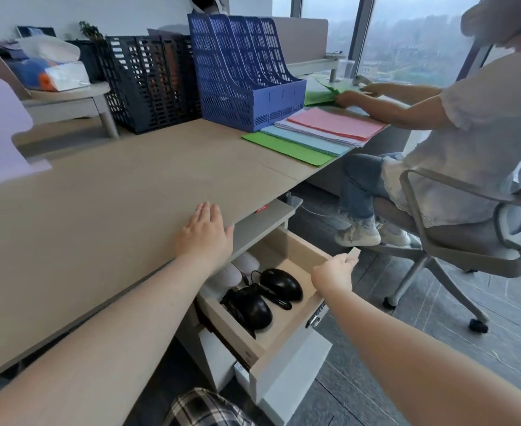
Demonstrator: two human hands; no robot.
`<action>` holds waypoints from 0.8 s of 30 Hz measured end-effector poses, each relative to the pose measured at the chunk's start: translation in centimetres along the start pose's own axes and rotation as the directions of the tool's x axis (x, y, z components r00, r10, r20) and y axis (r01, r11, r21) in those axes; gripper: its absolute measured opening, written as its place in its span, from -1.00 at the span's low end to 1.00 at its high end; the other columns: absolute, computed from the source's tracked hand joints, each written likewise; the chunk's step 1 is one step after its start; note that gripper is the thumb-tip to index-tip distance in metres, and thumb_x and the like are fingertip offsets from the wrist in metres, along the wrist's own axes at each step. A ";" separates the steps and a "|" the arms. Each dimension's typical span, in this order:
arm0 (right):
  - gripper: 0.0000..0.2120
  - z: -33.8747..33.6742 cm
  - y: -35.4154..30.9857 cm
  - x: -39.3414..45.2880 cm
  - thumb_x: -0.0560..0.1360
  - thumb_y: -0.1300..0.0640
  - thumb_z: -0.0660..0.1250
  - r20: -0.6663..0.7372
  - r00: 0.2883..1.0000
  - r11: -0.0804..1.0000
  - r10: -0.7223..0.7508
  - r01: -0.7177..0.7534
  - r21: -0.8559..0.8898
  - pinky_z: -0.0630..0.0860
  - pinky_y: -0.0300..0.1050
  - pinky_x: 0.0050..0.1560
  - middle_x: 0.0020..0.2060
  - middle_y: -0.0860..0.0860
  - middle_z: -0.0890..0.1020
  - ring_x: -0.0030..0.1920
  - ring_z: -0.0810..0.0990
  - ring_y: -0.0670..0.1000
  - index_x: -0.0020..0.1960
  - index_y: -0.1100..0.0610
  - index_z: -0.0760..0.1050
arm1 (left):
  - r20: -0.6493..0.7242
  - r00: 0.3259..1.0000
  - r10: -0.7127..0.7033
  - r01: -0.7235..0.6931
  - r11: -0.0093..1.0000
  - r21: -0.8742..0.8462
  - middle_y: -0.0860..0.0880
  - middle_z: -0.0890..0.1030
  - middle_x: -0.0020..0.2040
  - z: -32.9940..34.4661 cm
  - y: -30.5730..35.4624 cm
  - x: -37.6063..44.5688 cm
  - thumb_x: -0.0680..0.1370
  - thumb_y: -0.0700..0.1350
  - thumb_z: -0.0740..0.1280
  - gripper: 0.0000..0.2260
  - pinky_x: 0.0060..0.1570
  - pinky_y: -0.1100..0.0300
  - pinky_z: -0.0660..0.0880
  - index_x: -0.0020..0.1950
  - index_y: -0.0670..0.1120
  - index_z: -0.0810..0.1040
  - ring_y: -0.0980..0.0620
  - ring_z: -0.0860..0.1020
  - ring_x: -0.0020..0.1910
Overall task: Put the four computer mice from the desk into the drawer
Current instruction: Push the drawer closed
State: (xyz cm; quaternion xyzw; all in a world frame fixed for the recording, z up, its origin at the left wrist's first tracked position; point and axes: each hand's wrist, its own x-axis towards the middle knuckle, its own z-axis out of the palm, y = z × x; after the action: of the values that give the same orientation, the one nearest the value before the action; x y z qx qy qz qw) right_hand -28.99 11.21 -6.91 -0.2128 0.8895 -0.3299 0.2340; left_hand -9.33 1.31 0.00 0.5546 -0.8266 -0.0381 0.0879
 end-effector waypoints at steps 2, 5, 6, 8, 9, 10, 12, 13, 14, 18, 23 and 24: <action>-0.32 0.8 -1.0 0.2 0.52 0.26 0.18 0.014 0.999 0.999 0.034 -0.034 0.008 0.37 0.10 0.36 0.55 0.21 0.02 0.40 0.35 0.24 0.53 0.29 -0.08 | 0.040 0.999 -0.024 0.027 0.997 -0.076 -0.19 0.09 0.56 0.0 -0.4 0.7 0.65 0.05 0.00 -0.47 0.52 0.02 0.01 0.53 -0.24 0.06 -0.09 0.02 0.55; -0.29 2.1 -2.6 0.8 0.52 0.28 0.15 0.024 0.998 0.990 0.066 -0.069 0.127 0.42 0.14 0.31 0.55 0.13 0.13 0.33 0.44 0.27 0.55 0.21 -0.16 | 0.067 0.997 -0.036 0.043 0.995 -0.092 -0.17 0.10 0.56 -0.2 -1.0 1.8 0.66 0.05 -0.05 -0.48 0.52 0.05 -0.01 0.53 -0.24 0.08 -0.07 0.04 0.54; -0.30 2.6 -3.0 0.9 0.51 0.30 0.15 0.019 0.996 0.978 0.084 -0.086 0.190 0.43 0.17 0.29 0.48 0.17 0.28 0.30 0.46 0.28 0.55 0.18 -0.11 | 0.077 0.996 -0.038 0.045 0.995 -0.092 -0.16 0.10 0.56 -0.3 -1.3 2.2 0.66 0.06 -0.06 -0.48 0.51 0.05 -0.02 0.53 -0.22 0.09 -0.06 0.03 0.55; -0.40 3.4 -3.8 0.9 0.51 0.31 0.13 0.027 0.991 0.957 0.132 -0.135 0.256 0.45 0.17 0.28 0.32 0.24 0.46 0.28 0.47 0.29 0.53 0.18 0.05 | 0.089 0.995 -0.038 0.046 0.995 -0.086 -0.13 0.08 0.57 -0.3 -1.7 3.0 0.66 0.06 -0.08 -0.49 0.51 0.06 -0.03 0.53 -0.20 0.09 -0.04 0.02 0.55; -0.49 3.9 -4.1 1.0 0.53 0.31 0.11 0.043 0.990 0.955 0.135 -0.142 0.261 0.45 0.14 0.27 0.28 0.26 0.49 0.27 0.47 0.28 0.47 0.23 0.17 | 0.095 0.995 -0.037 0.044 0.996 -0.077 -0.12 0.07 0.58 -0.3 -1.9 3.3 0.66 0.07 -0.08 -0.48 0.51 0.06 -0.04 0.54 -0.19 0.08 -0.02 0.01 0.55; -0.60 4.4 -4.3 0.9 0.55 0.30 0.08 0.050 0.991 0.956 0.125 -0.134 0.261 0.46 0.10 0.24 0.25 0.28 0.50 0.26 0.48 0.27 0.39 0.29 0.27 | 0.103 0.994 -0.035 0.042 0.997 -0.064 -0.10 0.05 0.58 -0.3 -2.1 3.6 0.65 0.08 -0.08 -0.48 0.51 0.06 -0.05 0.54 -0.17 0.06 -0.01 0.00 0.55; -0.74 5.2 -4.6 0.7 0.58 0.29 0.04 0.053 0.993 0.960 0.101 -0.111 0.255 0.42 0.01 0.12 0.21 0.28 0.51 0.23 0.49 0.26 0.22 0.33 0.35 | 0.113 0.993 -0.028 0.033 0.999 -0.041 -0.06 0.02 0.59 -0.2 -2.3 4.0 0.64 0.10 -0.07 -0.47 0.50 0.06 -0.06 0.55 -0.14 0.04 0.02 -0.02 0.55; -0.77 5.5 -4.7 0.5 0.59 0.29 0.03 0.055 0.994 0.962 0.091 -0.102 0.255 0.39 -0.01 0.07 0.18 0.26 0.52 0.21 0.50 0.26 0.18 0.29 0.36 | 0.113 0.993 -0.020 0.024 0.999 -0.035 -0.05 0.02 0.59 -0.2 -2.4 4.2 0.64 0.11 -0.07 -0.46 0.49 0.07 -0.06 0.55 -0.13 0.04 0.03 -0.03 0.55; -0.76 5.8 -4.8 0.5 0.59 0.28 0.02 0.051 0.995 0.958 0.080 -0.091 0.272 0.38 -0.01 0.04 0.13 0.23 0.52 0.16 0.50 0.25 0.18 0.26 0.37 | 0.114 0.993 -0.009 0.013 0.999 -0.034 -0.05 0.01 0.59 -0.2 -2.5 4.4 0.63 0.11 -0.06 -0.46 0.49 0.07 -0.06 0.56 -0.12 0.03 0.04 -0.03 0.55; -0.79 7.1 -4.8 1.3 0.48 0.34 -0.01 0.050 0.999 0.945 0.001 -0.017 0.326 0.37 -0.06 -0.23 -0.24 0.11 0.44 -0.25 0.41 0.12 -0.04 0.19 0.37 | 0.132 0.991 0.029 -0.026 0.999 -0.028 -0.02 -0.02 0.59 -0.2 -2.9 5.0 0.62 0.15 -0.06 -0.44 0.50 0.07 -0.07 0.56 -0.09 0.01 0.06 -0.05 0.55; -0.62 7.8 -5.8 1.7 0.37 0.42 -0.03 0.161 0.986 0.926 -0.042 -0.022 0.378 0.19 -0.17 -0.43 -0.34 0.01 0.43 -0.42 0.27 0.01 -0.19 0.01 0.41 | 0.140 0.988 0.058 -0.053 0.998 -0.040 0.02 -0.05 0.59 -0.1 -3.2 5.7 0.62 0.15 -0.08 -0.45 0.49 0.08 -0.10 0.56 -0.06 -0.02 0.10 -0.08 0.55; -0.50 8.0 -6.1 2.0 0.40 0.42 -0.02 0.177 0.982 0.919 -0.059 -0.015 0.393 0.25 -0.17 -0.41 -0.23 0.01 0.52 -0.39 0.34 0.01 -0.05 -0.09 0.51 | 0.137 0.989 0.061 -0.056 0.998 -0.040 0.02 -0.05 0.59 -0.1 -3.3 5.8 0.62 0.15 -0.08 -0.45 0.49 0.08 -0.10 0.56 -0.06 -0.02 0.10 -0.08 0.55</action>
State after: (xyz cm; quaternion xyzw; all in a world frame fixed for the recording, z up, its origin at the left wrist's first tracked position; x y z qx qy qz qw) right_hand -24.79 2.07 -8.67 -0.2015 0.7772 -0.4827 0.3498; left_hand -8.49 -5.30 0.13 0.5244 -0.8458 -0.0884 0.0415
